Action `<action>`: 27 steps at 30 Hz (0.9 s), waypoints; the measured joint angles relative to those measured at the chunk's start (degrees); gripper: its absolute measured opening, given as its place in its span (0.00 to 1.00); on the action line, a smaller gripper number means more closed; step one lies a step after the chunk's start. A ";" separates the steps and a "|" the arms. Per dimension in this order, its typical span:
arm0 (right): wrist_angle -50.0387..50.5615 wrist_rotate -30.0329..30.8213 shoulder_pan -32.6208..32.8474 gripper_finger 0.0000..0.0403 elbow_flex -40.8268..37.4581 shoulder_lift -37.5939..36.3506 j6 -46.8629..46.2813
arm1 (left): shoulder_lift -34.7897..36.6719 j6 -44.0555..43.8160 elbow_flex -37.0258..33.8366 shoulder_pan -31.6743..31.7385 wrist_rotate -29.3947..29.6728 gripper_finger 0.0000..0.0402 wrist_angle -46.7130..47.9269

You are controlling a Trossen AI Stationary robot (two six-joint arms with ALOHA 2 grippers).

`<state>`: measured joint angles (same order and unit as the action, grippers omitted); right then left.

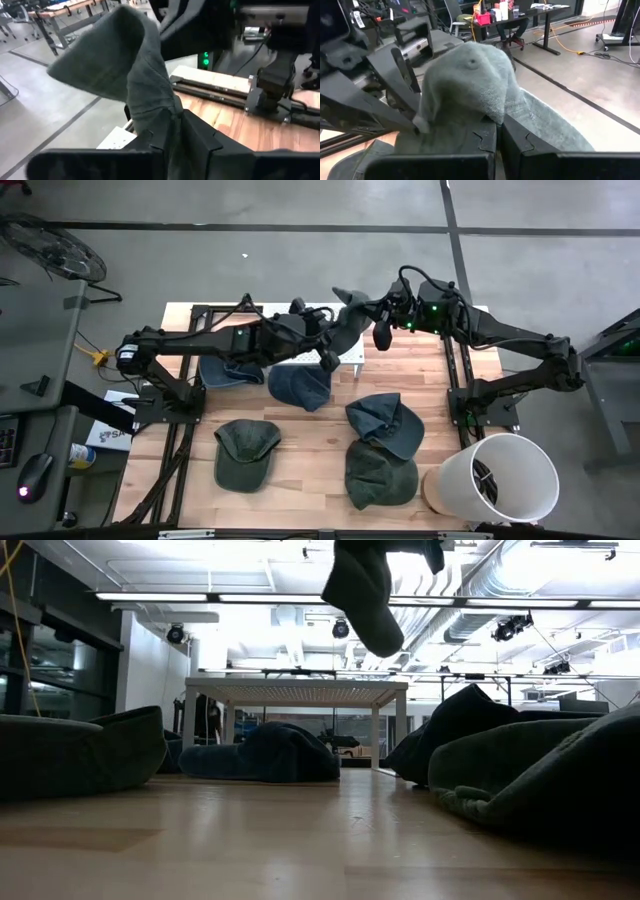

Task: Pick & Place hat
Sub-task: Put the top right gray cap on the shelf

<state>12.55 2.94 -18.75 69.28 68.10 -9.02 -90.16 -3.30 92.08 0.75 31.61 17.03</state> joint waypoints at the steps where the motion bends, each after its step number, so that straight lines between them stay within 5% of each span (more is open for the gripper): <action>1: 0.18 0.00 -0.01 0.00 0.00 0.00 0.01 | -0.03 -0.03 0.11 0.00 0.06 0.04 -0.16; 13: 1.00 -0.28 -0.02 0.02 0.00 -1.04 0.61 | 1.57 -0.16 0.14 0.00 3.10 0.01 0.25; 27: 2.42 0.07 -0.02 0.23 0.00 -5.03 5.22 | 6.92 0.84 0.08 0.00 0.58 0.00 10.06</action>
<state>14.97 3.01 -18.76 69.28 63.06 -3.79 -83.24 -2.46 92.16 0.75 32.18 27.09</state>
